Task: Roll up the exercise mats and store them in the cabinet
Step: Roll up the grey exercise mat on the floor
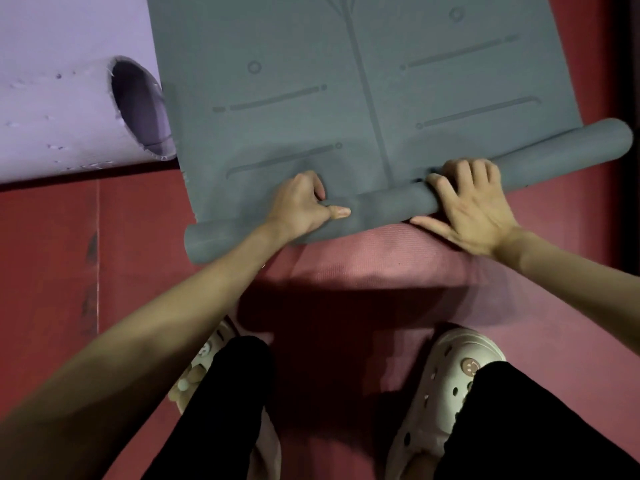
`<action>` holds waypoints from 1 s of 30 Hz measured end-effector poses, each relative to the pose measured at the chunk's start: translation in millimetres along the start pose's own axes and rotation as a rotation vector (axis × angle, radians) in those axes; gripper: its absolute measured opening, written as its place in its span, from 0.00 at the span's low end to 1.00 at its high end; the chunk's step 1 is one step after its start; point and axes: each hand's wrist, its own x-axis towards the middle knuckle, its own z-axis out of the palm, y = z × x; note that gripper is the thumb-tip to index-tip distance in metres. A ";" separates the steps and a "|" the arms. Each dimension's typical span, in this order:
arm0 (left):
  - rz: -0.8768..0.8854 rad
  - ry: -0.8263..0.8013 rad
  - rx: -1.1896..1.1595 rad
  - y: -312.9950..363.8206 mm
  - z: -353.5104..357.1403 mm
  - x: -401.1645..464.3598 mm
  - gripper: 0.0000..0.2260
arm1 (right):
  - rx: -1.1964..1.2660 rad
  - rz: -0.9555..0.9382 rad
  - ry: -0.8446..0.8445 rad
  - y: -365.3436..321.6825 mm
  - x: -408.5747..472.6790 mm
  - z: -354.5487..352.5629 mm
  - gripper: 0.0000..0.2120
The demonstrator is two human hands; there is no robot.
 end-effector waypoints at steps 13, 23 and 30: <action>0.438 0.475 0.476 -15.8 29.3 -29.7 0.20 | 0.122 -0.259 -0.209 31.3 62.1 -9.5 0.34; 0.369 0.200 0.370 -7.3 -6.1 6.8 0.21 | -0.042 0.067 -0.013 -4.6 48.9 -3.0 0.29; 0.327 0.156 0.240 -8.9 -6.0 15.6 0.20 | -0.001 0.019 -0.029 -5.5 45.7 -0.6 0.32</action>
